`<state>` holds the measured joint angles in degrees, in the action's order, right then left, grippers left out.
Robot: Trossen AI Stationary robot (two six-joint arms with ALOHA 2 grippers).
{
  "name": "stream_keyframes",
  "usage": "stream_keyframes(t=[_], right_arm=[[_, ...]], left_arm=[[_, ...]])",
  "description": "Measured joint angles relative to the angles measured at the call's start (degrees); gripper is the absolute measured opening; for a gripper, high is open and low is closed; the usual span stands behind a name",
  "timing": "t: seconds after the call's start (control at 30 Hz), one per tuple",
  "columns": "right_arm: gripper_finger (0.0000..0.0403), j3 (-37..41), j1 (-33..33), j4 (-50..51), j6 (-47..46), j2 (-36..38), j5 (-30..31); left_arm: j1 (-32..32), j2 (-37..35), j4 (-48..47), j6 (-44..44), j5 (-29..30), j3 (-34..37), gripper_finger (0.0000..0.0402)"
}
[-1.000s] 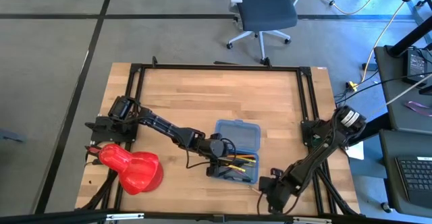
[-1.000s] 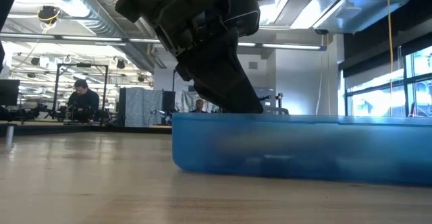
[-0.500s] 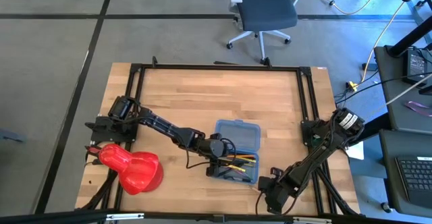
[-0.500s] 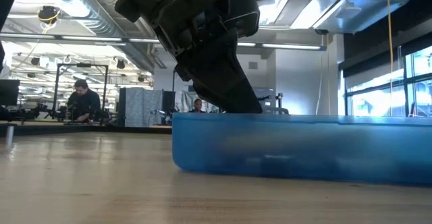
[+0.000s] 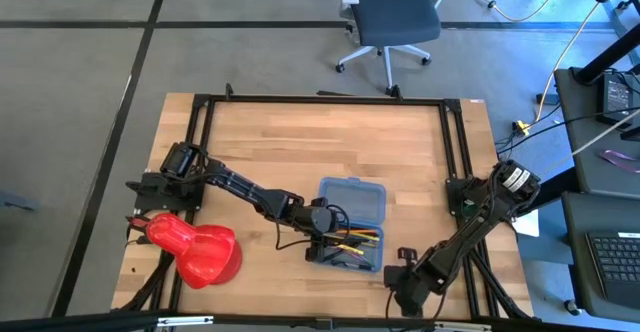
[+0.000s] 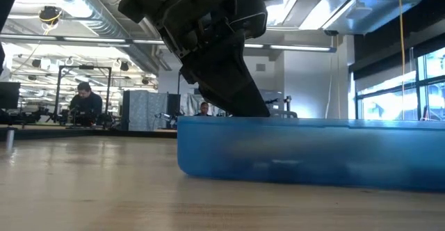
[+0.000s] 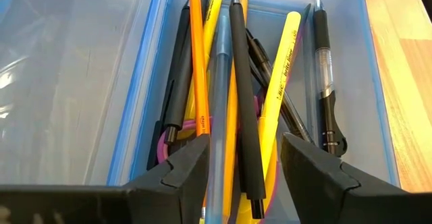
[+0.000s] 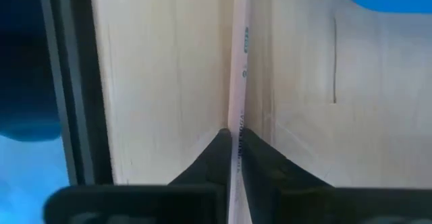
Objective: Pick & place school supplies into a supply box
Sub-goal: Put the bottom right white pencil into the blue supply box
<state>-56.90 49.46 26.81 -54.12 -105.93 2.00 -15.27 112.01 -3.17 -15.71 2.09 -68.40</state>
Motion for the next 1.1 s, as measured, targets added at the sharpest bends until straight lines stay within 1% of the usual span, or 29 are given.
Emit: stream_keyframes(t=[0.2, 0.43, 0.57, 0.77, 0.83, 1.0, 1.1], right_arm=[[0.0037, 0.04, 0.05, 0.0, 7.22, 0.0, 1.18], [0.0038, 0.21, 0.41, -0.73, 24.18, 0.0, 2.53], [0.0039, 0.33, 0.49, -1.58, 30.13, -0.02, 3.52], [0.0039, 0.35, 0.47, -2.07, 42.53, -0.09, 3.31], [0.0039, 0.33, 0.44, -2.13, 43.29, -0.09, 3.35], [0.0039, 0.42, 0.43, -2.95, 41.7, -0.11, 3.61], [0.0034, 0.44, 0.43, -3.06, 37.75, -0.11, 4.03]], left_arm=[[0.0, 0.0, -0.01, 0.01, 0.09, 0.0, 0.0171], [0.0, 0.0, -0.01, 0.01, 0.09, 0.0, 0.017], [0.0, 0.0, -0.01, 0.01, 0.09, 0.0, 0.017], [0.0, -0.02, -0.01, 0.01, 0.09, 0.0, 0.017], [0.0, -0.02, -0.01, 0.01, 0.09, 0.0, 0.017], [0.0, -0.02, -0.01, 0.01, 0.07, 0.0, 0.0167], [0.0, -0.02, -0.01, 0.01, 0.07, 0.0, 0.0167]])
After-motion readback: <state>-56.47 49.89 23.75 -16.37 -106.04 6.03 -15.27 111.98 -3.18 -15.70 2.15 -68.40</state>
